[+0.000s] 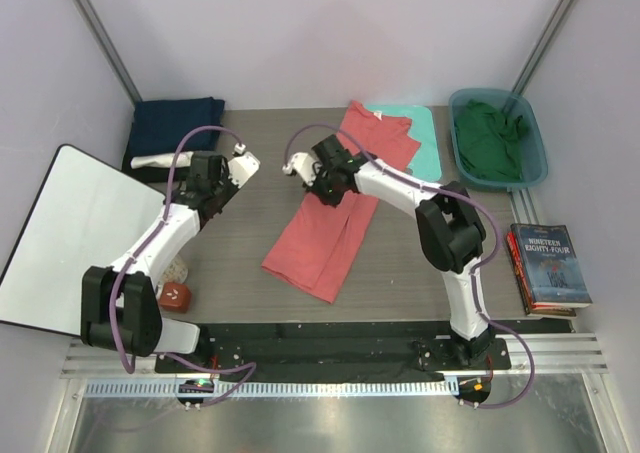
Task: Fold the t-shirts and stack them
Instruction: Fold the tshirt
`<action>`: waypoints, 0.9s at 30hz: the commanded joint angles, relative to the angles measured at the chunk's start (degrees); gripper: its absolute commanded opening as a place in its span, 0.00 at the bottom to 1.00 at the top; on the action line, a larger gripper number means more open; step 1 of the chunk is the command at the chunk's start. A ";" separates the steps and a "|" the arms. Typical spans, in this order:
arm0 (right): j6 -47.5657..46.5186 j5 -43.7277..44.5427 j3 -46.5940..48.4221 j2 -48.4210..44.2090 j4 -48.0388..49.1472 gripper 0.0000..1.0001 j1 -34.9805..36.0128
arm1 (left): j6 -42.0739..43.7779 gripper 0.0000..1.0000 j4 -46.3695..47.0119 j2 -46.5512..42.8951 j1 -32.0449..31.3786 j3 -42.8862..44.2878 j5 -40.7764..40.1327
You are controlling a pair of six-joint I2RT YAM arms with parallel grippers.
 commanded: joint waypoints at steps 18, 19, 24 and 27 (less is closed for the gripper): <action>-4.98 -7.64 -5.58 4.16 -7.76 0.01 11.38 | -4.96 0.00 3.41 -2.23 3.51 0.17 3.25; -5.16 -7.02 -6.20 3.73 -7.76 0.01 11.56 | -4.61 0.00 3.41 -2.40 3.51 0.26 3.51; -5.51 -5.70 -13.49 -0.57 -8.02 0.01 12.79 | -2.51 0.00 2.80 -3.02 3.51 0.00 6.06; -6.12 -4.73 -18.23 -4.70 -8.63 0.01 13.06 | -0.13 0.00 1.65 -3.72 3.42 -0.97 9.40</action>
